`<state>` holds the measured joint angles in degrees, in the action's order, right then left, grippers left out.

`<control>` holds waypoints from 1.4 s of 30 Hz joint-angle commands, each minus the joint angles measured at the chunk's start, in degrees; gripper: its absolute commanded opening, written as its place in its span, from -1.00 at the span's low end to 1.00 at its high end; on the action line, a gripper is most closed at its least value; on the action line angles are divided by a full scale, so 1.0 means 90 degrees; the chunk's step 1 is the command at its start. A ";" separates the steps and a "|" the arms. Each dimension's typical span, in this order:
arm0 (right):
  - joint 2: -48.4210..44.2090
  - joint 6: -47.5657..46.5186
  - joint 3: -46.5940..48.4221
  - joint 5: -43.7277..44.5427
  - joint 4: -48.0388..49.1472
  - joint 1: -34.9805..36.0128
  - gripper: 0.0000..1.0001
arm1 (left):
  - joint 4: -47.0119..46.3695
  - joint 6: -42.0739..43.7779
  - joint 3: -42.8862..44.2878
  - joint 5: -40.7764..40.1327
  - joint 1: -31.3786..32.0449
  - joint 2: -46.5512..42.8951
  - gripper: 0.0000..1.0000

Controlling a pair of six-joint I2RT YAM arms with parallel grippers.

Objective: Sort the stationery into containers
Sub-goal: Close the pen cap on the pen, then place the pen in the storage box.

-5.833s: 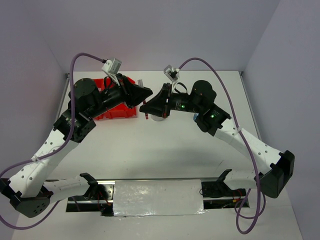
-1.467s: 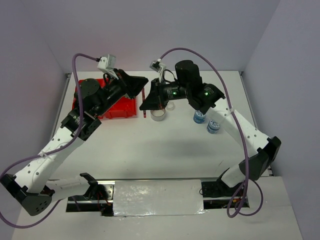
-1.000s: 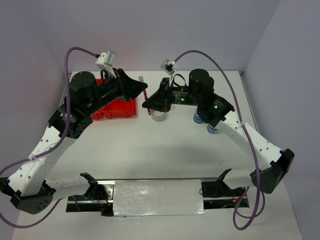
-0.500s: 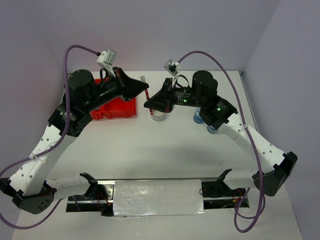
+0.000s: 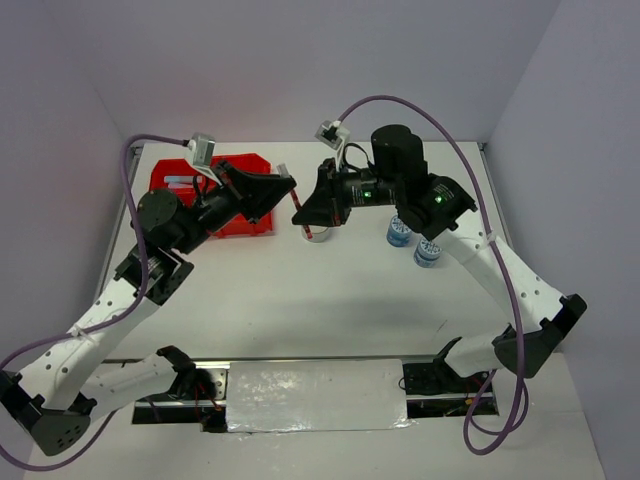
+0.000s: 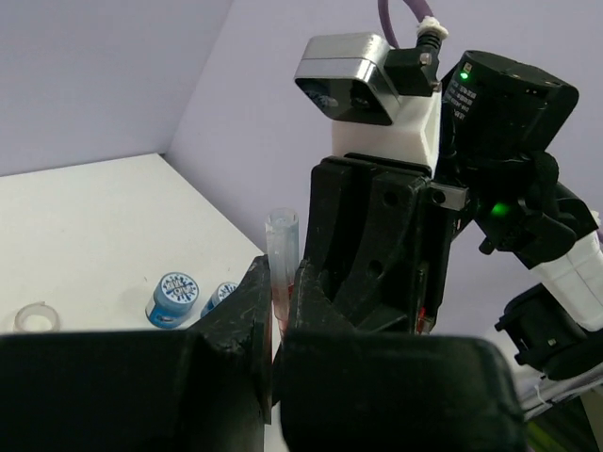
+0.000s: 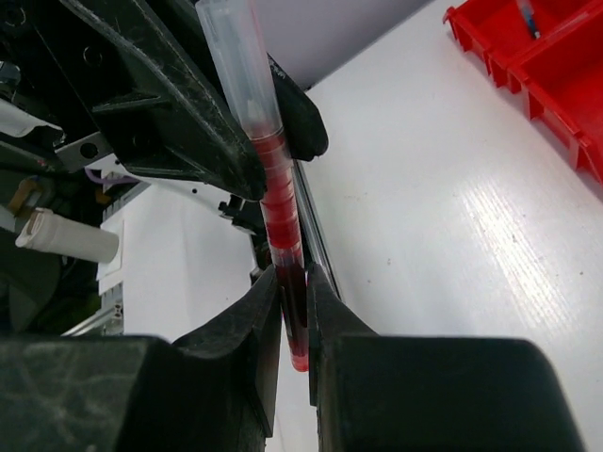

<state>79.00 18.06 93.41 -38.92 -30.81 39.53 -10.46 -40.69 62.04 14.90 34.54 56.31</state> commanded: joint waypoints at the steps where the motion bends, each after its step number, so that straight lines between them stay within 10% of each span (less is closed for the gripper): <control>1: -0.0174 0.0288 0.0941 0.0546 0.3041 -0.0213 -1.00 | 0.2489 0.0389 -0.0557 0.1209 0.0644 0.0110 -1.00; 4: -0.0360 0.0161 0.0239 0.0136 0.3227 0.0011 -1.00 | 0.3416 0.0623 0.0389 -0.0275 0.0547 0.0158 -0.96; 10: -0.0487 0.0073 -0.0426 -0.0119 0.3013 0.0256 -1.00 | 0.3253 0.0751 0.1807 -0.0640 0.0117 0.0773 -0.09; 12: -0.0614 0.0092 -0.0553 -0.0051 0.3091 0.0286 -1.00 | 0.3126 0.0713 0.2041 -0.0581 0.0059 0.0910 -0.50; 15: -0.0702 0.0054 -0.0623 0.0056 0.3033 0.0295 -1.00 | 0.3066 0.0586 0.2110 -0.0366 0.0019 0.1096 -0.46; 21: -0.0780 0.0024 -0.0943 0.0144 0.3120 0.0276 -0.94 | 0.2890 0.0478 0.1681 -0.0492 -0.0059 0.0882 -1.00; 23: -0.0887 0.0121 -0.1197 0.0505 0.3198 0.0189 0.36 | 0.3143 0.0458 0.1729 -0.0919 -0.0243 0.0833 -1.00; 26: -0.0994 0.0297 -0.1626 0.0963 0.3053 -0.0171 0.83 | 0.3855 0.0245 0.1963 -0.1846 -0.0759 0.0881 -1.00; 34: -0.2108 0.0200 -0.2878 0.1375 0.2760 -0.0886 0.93 | 0.4981 -0.1268 0.1467 -0.1149 -0.4411 0.1261 -1.00; 42: -0.2303 0.0297 -0.3308 0.1004 0.2857 -0.0886 0.93 | 0.3829 -0.2070 0.1045 -0.1965 -0.5107 0.2267 -1.00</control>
<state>59.59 20.40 64.95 -27.92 -7.40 31.62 31.33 -54.61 70.57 -0.08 -9.91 75.20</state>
